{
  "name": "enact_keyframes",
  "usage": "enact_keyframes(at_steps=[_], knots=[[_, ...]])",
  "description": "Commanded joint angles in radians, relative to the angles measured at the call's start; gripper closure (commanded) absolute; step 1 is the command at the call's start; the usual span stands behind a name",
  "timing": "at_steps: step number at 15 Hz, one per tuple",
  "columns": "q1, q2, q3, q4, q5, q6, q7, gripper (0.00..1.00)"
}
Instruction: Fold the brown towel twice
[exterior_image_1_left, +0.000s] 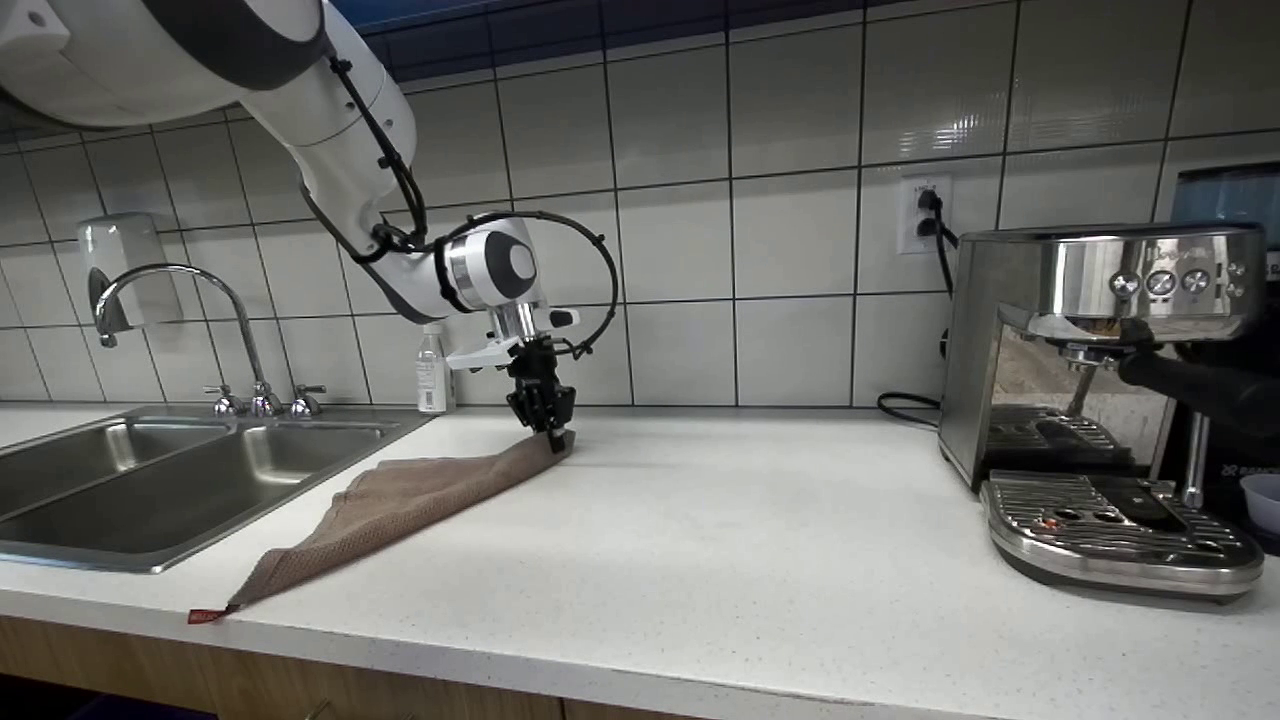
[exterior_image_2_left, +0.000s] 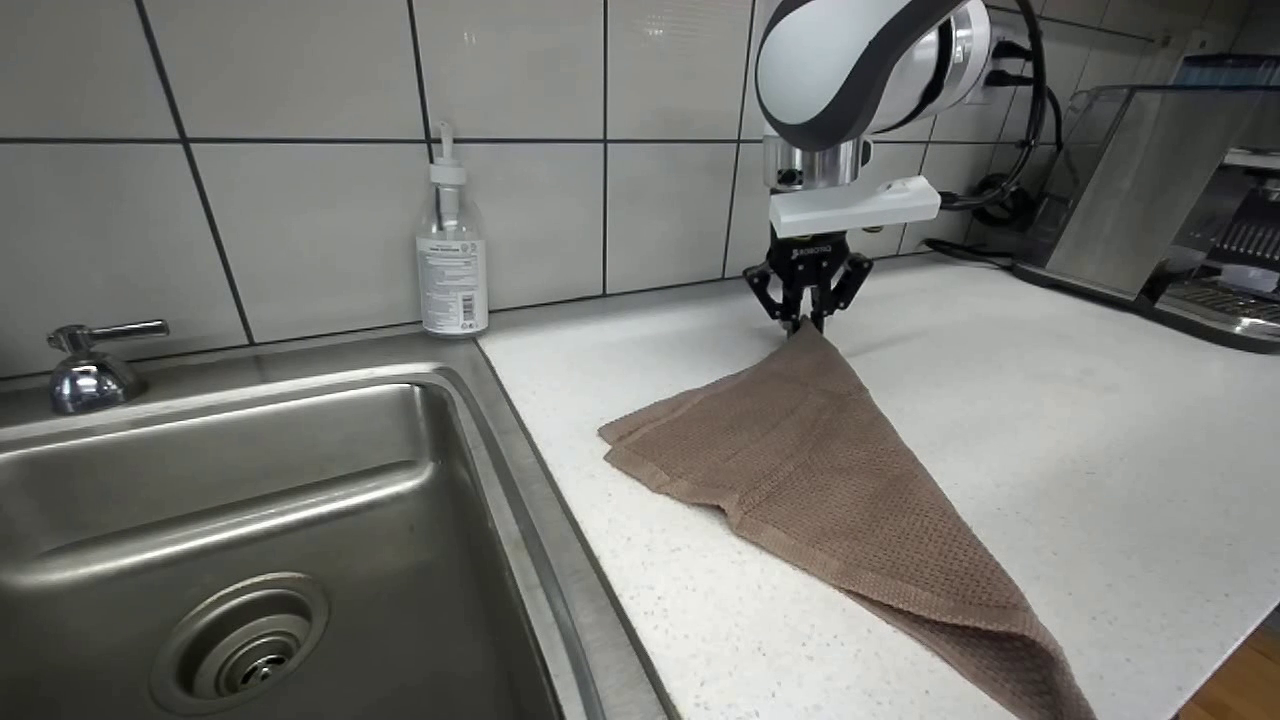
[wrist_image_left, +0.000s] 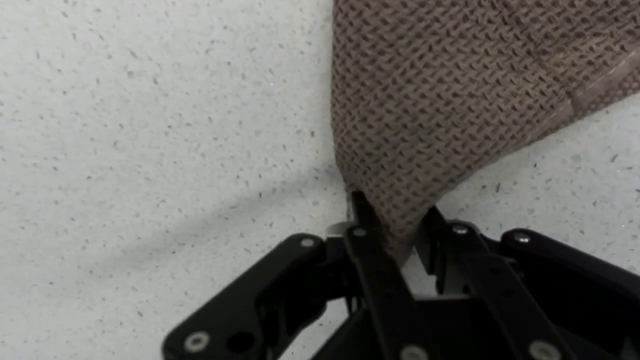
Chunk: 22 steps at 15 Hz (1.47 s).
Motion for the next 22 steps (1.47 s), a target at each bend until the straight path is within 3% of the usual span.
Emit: enact_keyframes(at_steps=[1, 22], knots=[[-0.004, 0.01, -0.002, 0.034, 0.013, -0.029, 0.014, 1.0], [-0.014, -0.112, -0.001, -0.053, -0.007, 0.045, -0.032, 0.99]])
